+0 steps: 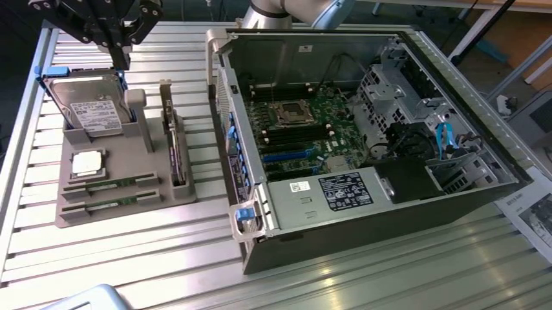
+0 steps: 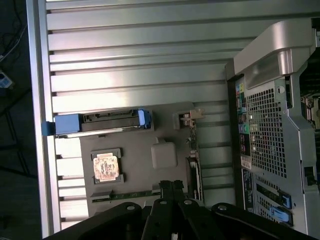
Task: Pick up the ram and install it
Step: 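Reach for the ram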
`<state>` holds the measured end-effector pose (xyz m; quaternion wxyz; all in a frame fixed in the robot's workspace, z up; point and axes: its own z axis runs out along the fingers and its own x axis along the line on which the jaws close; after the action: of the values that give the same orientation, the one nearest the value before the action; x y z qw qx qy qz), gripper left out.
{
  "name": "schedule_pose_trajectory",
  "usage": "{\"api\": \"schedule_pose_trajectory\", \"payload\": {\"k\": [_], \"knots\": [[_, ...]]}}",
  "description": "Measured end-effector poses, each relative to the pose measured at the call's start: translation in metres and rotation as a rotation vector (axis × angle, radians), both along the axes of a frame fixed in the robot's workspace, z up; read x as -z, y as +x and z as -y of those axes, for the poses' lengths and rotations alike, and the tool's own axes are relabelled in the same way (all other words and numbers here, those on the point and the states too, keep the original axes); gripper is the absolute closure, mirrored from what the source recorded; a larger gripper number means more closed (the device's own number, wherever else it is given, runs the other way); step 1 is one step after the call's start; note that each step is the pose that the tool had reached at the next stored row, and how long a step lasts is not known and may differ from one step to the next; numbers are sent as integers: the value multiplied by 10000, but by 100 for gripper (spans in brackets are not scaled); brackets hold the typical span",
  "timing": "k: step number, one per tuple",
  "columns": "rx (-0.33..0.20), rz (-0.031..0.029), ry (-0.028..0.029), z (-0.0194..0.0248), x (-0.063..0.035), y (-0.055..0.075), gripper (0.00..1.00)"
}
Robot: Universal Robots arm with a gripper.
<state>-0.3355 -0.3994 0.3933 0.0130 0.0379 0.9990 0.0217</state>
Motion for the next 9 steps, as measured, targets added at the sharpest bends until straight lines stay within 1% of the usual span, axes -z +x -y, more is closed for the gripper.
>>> {"api": "schedule_pose_trajectory", "payload": {"k": [9], "knots": [[0, 1, 0, 30, 0, 1, 90]]}}
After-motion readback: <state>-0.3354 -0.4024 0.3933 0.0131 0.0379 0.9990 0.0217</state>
